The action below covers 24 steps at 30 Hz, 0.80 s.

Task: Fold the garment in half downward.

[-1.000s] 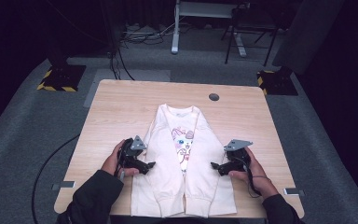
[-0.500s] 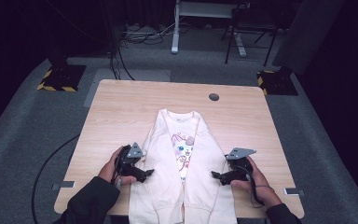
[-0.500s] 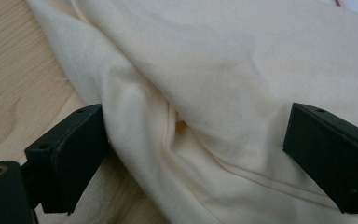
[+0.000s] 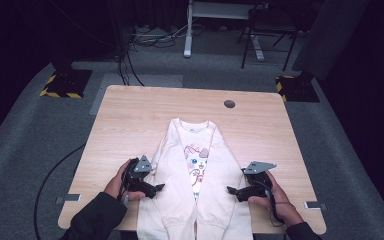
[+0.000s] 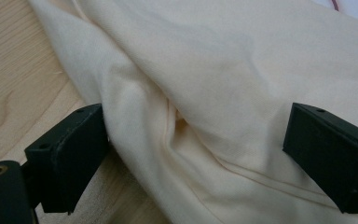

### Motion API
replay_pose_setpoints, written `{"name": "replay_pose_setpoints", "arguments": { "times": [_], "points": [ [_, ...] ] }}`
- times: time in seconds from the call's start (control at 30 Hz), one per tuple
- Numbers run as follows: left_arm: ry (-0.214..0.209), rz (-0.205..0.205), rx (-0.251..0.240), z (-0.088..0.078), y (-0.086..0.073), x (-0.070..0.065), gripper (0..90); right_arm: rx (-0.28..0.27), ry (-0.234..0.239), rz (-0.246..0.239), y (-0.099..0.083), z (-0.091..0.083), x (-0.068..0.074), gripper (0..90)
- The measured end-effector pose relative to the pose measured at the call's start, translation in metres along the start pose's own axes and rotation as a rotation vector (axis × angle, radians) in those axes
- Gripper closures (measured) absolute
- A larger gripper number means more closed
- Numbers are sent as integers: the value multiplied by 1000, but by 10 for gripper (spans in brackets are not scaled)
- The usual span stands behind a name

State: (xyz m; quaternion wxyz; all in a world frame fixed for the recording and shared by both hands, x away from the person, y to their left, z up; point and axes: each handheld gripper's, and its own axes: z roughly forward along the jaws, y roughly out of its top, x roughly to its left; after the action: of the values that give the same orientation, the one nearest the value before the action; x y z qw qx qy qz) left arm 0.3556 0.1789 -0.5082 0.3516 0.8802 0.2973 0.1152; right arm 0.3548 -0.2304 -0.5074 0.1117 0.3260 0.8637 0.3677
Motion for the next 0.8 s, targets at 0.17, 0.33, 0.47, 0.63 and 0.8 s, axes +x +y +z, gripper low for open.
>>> {"name": "replay_pose_setpoints", "arguments": {
  "times": [0.17, 0.33, 0.47, 0.63, 0.8],
  "points": [
    [-4, 2, -1, 0, 0, -2, 64, -2, 3, -2, -1, -1, 1, 66],
    [-6, 4, 1, -1, -1, -4, 64, -7, 10, -9, -3, -2, 1, 65],
    [-7, 11, 4, -1, -1, -5, 64, -9, 15, -11, -5, -3, 2, 65],
    [-10, 15, 2, -1, 0, -5, 64, -12, 16, -12, -6, -4, 2, 64],
    [-10, 11, 1, -1, -1, -6, 65, -10, 15, -12, -6, -4, 2, 64]
  ]
}}
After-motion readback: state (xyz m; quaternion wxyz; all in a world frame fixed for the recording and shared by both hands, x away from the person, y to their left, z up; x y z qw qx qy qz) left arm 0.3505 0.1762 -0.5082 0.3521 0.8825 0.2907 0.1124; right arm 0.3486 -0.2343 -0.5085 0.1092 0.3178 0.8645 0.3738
